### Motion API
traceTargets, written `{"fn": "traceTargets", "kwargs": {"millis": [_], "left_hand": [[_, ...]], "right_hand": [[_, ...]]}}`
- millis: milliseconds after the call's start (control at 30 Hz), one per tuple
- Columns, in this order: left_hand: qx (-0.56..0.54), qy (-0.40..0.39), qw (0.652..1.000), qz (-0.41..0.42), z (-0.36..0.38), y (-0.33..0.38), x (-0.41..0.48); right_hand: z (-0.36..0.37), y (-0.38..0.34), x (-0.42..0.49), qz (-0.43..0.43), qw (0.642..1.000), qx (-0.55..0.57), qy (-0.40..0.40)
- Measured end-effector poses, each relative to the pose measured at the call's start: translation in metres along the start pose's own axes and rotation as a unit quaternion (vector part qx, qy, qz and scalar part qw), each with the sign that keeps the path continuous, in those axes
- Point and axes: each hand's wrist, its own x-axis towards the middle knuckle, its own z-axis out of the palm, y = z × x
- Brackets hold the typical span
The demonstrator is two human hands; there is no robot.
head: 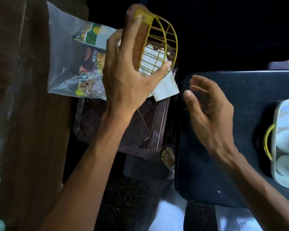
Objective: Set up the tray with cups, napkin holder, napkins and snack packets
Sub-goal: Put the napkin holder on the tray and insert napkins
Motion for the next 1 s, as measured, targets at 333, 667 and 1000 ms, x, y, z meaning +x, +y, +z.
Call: {"fn": "traceTargets", "kwargs": {"millis": [333,667,1000], "left_hand": [[-0.439,-0.089,0.862,-0.238,0.021,0.063,-0.116],[-0.323,-0.187,0.89,-0.263,0.097,0.218,-0.195],[-0.446,-0.284,0.801,-0.281,0.182,0.387,-0.248]], "right_hand": [[-0.055,0.001,-0.045,0.016,0.99,0.092,-0.102],[-0.204,0.063,-0.103,0.104,0.991,0.068,0.046],[-0.384,0.128,-0.134,0.113,0.985,0.013,0.131]]}}
